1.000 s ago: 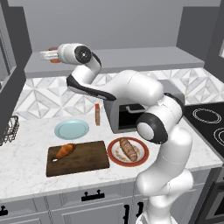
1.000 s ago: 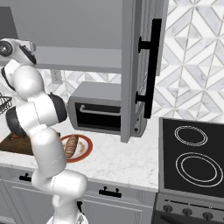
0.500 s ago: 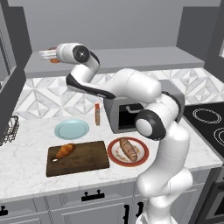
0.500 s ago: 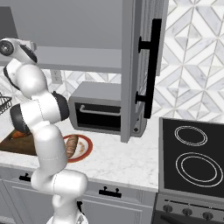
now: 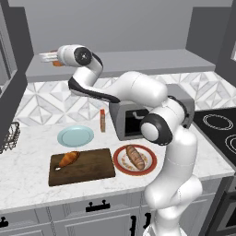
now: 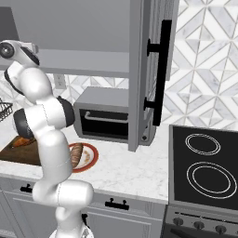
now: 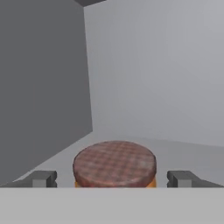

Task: From the different types of pastries on the counter, select a croissant and place it on the cutting board. Then retrieve a jar of jam from the cabinet and place it alongside the croissant on the cutting board.

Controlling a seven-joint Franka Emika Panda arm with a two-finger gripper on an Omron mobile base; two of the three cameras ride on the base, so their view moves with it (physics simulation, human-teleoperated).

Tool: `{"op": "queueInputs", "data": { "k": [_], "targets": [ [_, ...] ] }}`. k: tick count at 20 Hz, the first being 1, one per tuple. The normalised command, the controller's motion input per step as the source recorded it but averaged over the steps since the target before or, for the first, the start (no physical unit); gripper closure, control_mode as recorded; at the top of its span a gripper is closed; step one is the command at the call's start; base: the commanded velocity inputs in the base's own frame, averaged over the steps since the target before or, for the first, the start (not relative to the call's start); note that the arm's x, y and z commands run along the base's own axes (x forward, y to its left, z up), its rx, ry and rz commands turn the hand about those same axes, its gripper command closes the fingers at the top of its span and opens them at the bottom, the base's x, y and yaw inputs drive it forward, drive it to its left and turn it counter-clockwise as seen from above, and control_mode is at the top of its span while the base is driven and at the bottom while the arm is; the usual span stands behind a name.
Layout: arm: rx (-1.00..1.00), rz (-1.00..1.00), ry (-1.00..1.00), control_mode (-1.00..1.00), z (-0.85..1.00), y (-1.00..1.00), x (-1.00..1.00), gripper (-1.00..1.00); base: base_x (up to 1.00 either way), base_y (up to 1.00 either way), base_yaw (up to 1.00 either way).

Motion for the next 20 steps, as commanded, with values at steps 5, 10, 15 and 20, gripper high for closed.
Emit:
{"op": "queueInputs", "data": {
  "k": [5, 10, 15, 20],
  "targets": [
    [0.00, 0.00, 0.00, -1.00, -0.09, 0.02, 0.08, -1.00, 0.00, 0.00, 0.00],
    [0.00, 0.00, 0.00, -1.00, -0.07, 0.19, 0.00, 1.00, 0.00, 0.00, 0.00],
    [0.00, 0.00, 0.00, -1.00, 0.12, 0.00, -0.15, 1.00, 0.00, 0.00, 0.00],
    [0.01, 0.00, -0.03, -1.00, 0.42, -0.07, -0.55, 1.00, 0.00, 0.00, 0.00]
  ]
}}
